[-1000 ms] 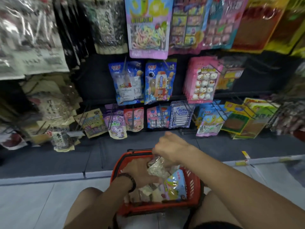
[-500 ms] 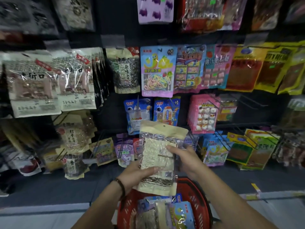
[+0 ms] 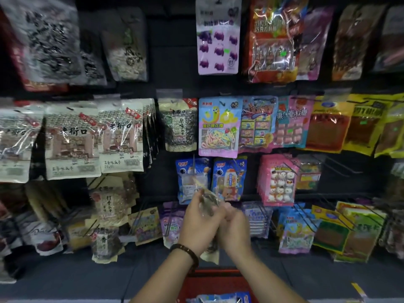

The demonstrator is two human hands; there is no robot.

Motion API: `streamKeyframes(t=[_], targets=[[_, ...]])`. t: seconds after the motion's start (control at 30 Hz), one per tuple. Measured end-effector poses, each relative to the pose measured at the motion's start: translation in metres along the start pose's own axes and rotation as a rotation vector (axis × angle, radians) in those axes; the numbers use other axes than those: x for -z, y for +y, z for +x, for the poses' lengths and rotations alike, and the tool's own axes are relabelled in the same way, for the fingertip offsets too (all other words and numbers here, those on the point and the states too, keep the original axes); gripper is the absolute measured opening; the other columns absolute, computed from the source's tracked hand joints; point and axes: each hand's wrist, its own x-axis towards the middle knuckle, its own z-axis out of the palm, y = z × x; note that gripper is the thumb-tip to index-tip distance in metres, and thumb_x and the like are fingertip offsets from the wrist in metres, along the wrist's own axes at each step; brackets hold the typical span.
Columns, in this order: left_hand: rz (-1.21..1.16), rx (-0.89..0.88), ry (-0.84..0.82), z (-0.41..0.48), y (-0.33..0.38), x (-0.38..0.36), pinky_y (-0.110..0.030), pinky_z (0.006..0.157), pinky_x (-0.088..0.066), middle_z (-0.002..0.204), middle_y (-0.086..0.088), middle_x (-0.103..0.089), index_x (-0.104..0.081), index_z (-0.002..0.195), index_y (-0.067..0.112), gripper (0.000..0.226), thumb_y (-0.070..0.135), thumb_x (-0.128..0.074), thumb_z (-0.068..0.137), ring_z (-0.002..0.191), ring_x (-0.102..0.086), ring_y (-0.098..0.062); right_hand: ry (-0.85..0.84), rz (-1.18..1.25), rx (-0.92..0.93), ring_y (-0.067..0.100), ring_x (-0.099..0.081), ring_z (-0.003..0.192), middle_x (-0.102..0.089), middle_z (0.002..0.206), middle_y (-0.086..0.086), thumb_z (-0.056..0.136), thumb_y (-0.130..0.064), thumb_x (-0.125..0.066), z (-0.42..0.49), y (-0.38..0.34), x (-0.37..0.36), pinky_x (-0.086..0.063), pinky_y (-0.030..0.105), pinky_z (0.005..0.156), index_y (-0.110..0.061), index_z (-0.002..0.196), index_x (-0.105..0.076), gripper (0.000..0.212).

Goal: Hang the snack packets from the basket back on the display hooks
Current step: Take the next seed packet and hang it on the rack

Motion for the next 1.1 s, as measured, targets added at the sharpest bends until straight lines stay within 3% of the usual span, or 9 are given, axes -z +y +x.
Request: streamKeyframes(t=[0.1, 0.23, 0.3, 0.47, 0.53, 0.7, 0.87, 0.97, 1.1], targets=[[0.008, -0.030, 0.120, 0.012, 0.004, -0.001, -0.023, 0.082, -0.053, 0.107, 0.012, -0.072, -0.057, 0.126, 0.031, 0.040, 0.040, -0.072, 0.091, 0.093, -0.067, 0.005, 0.029, -0.324, 0.213, 0.014, -0.075, 0.089, -0.080, 0.095, -0.006, 0.101, -0.029, -0.060, -0.008, -0.012, -0.015, -0.051, 0.023, 0.064, -0.035, 0.136, -0.067, 0.037], [-0.016, -0.014, 0.284, 0.032, 0.002, 0.017, -0.021, 0.079, -0.054, 0.097, 0.010, -0.075, -0.067, 0.119, 0.029, 0.021, 0.020, -0.055, 0.103, 0.096, -0.072, -0.006, -0.187, -0.371, 0.332, 0.018, -0.048, 0.139, -0.048, 0.159, -0.015, 0.100, -0.020, -0.055, 0.002, -0.025, -0.020, -0.042, 0.031, 0.113, -0.040, 0.156, -0.046, 0.060], [0.000, 0.022, 0.330, 0.049, 0.001, 0.033, -0.029, 0.081, -0.055, 0.100, 0.002, -0.077, -0.070, 0.119, 0.016, 0.022, 0.017, -0.053, 0.104, 0.099, -0.072, -0.018, -0.257, -0.379, 0.333, 0.016, -0.035, 0.147, -0.036, 0.165, -0.018, 0.101, -0.027, -0.057, 0.010, -0.029, -0.010, -0.033, 0.038, 0.124, -0.043, 0.155, -0.047, 0.057], [-0.098, 0.024, 0.232, 0.076, 0.018, 0.078, -0.029, 0.092, -0.053, 0.115, 0.004, -0.075, -0.067, 0.123, 0.023, 0.023, 0.014, -0.056, 0.104, 0.108, -0.069, -0.013, 0.075, -0.339, 0.255, 0.016, -0.048, 0.133, -0.054, 0.138, -0.006, 0.095, -0.052, -0.067, 0.066, -0.051, 0.018, -0.045, 0.042, 0.112, -0.024, 0.143, -0.050, 0.058], [-0.226, 0.093, 0.178, 0.083, 0.026, 0.089, -0.048, 0.098, -0.056, 0.112, -0.005, -0.078, -0.070, 0.120, 0.016, 0.020, 0.015, -0.060, 0.103, 0.107, -0.073, -0.026, -0.035, -0.151, 0.138, 0.013, -0.056, 0.127, -0.060, 0.135, -0.008, 0.092, -0.057, -0.072, 0.092, -0.068, 0.023, -0.051, 0.039, 0.105, -0.022, 0.144, -0.051, 0.066], [-0.402, 0.174, 0.180, 0.106, 0.035, 0.101, -0.061, 0.100, -0.053, 0.111, -0.016, -0.077, -0.068, 0.121, 0.008, 0.025, 0.020, -0.065, 0.100, 0.107, -0.072, -0.038, -0.165, 0.212, 0.118, -0.004, -0.071, 0.086, -0.079, 0.096, -0.012, 0.100, -0.035, -0.070, 0.124, -0.100, 0.006, -0.049, 0.013, 0.069, -0.022, 0.103, -0.076, 0.014], [-0.426, 0.155, 0.226, 0.137, 0.048, 0.113, -0.058, 0.098, -0.054, 0.106, -0.013, -0.078, -0.066, 0.109, 0.016, 0.012, 0.022, -0.067, 0.098, 0.104, -0.073, -0.035, -0.053, 0.397, -0.004, 0.016, -0.074, 0.092, -0.081, 0.093, -0.005, 0.101, -0.032, -0.070, 0.155, -0.116, -0.028, -0.056, 0.035, 0.081, -0.019, 0.096, -0.077, 0.016], [-0.345, 0.054, 0.358, 0.160, 0.056, 0.118, -0.055, 0.095, -0.057, 0.112, -0.006, -0.076, -0.062, 0.110, 0.021, 0.015, 0.025, -0.069, 0.097, 0.101, -0.073, -0.028, 0.011, 0.449, 0.013, 0.017, -0.073, 0.090, -0.080, 0.091, -0.004, 0.102, -0.030, -0.069, 0.177, -0.126, -0.041, -0.053, 0.032, 0.074, -0.020, 0.093, -0.076, 0.015], [0.085, -0.225, 0.554, 0.170, 0.057, 0.112, -0.041, 0.107, -0.047, 0.140, 0.003, -0.043, -0.038, 0.138, 0.032, 0.061, 0.036, -0.075, 0.090, 0.125, -0.048, -0.015, 0.024, 0.537, 0.034, 0.012, -0.069, 0.082, -0.078, 0.088, -0.004, 0.102, -0.033, -0.069, 0.210, -0.142, -0.055, -0.053, 0.033, 0.077, -0.026, 0.089, -0.070, 0.015]])
